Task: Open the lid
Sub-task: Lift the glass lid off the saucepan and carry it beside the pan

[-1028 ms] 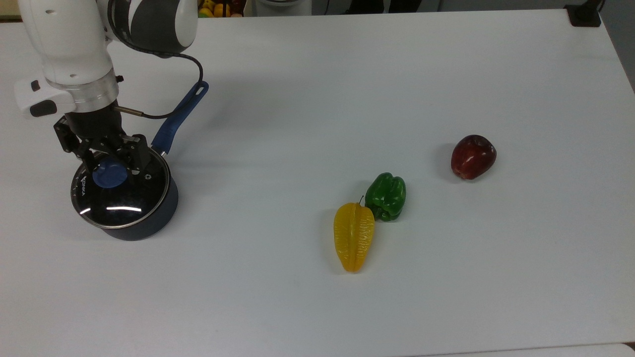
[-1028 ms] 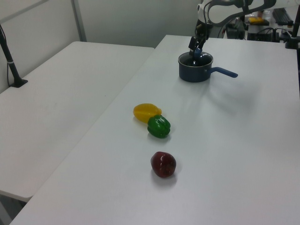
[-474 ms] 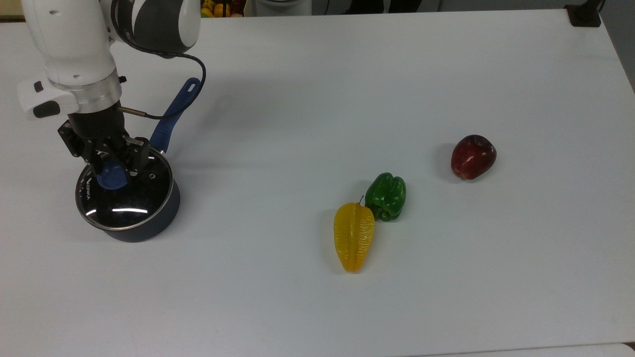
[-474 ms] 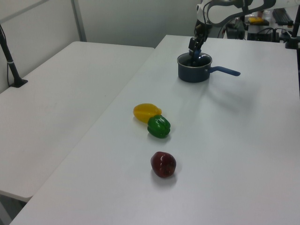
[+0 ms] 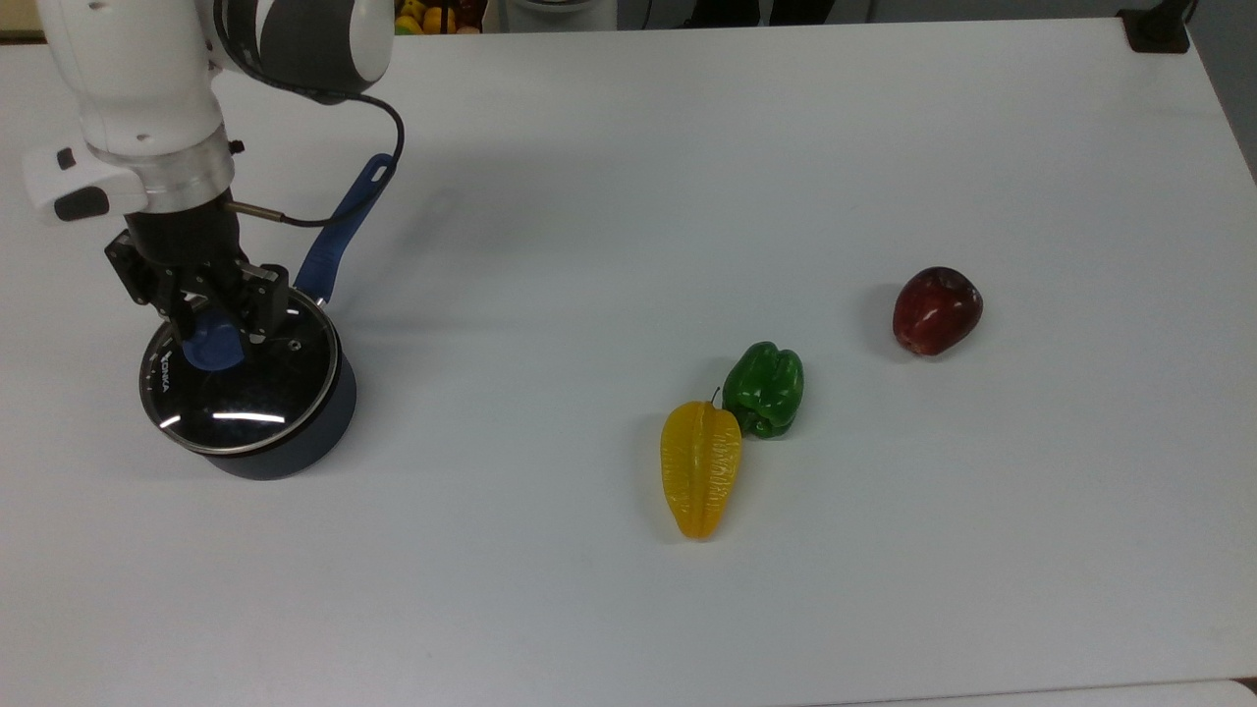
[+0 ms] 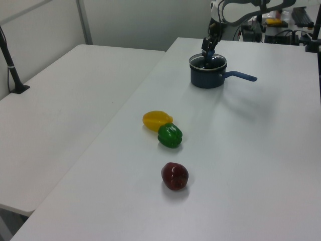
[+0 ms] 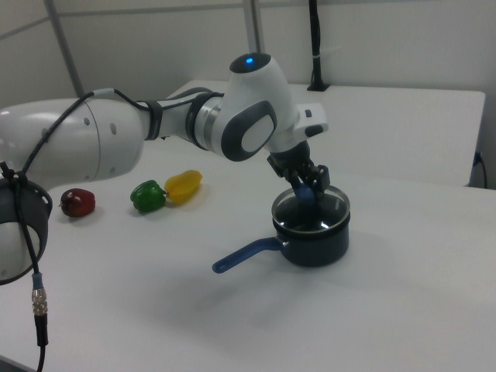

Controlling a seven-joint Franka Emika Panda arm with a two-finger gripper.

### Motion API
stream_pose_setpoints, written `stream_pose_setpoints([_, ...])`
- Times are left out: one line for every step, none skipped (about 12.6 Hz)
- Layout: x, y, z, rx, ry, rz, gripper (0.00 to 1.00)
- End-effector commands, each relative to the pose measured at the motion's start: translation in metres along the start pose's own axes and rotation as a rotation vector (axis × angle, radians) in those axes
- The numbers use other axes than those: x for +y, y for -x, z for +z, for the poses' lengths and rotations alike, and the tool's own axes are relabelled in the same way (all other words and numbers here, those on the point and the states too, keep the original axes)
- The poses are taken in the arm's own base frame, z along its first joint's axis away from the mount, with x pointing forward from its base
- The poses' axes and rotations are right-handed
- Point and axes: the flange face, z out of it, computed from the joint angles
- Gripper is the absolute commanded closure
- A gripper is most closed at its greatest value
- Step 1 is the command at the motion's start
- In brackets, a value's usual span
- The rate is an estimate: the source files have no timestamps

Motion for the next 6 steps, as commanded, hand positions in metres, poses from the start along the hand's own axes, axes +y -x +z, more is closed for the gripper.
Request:
stream_pose_setpoints([0.013, 0.002, -0.042, -0.016, 0.001, 0.004, 0.54])
stream_pose_setpoints([0.026, 0.003, -0.049, -0.017, 0.009, 0.016, 0.54])
stream_pose_setpoints([0.059, 0.006, -0.055, -0.012, 0.027, 0.053, 0.54])
stream_pose_setpoints([0.08, 0.01, -0.056, -0.013, 0.035, 0.065, 0.54])
stream_pose_setpoints([0.1, 0.014, -0.056, -0.018, 0.037, 0.073, 0.54])
stream_pose_setpoints([0.124, 0.024, -0.051, -0.031, 0.044, 0.092, 0.54])
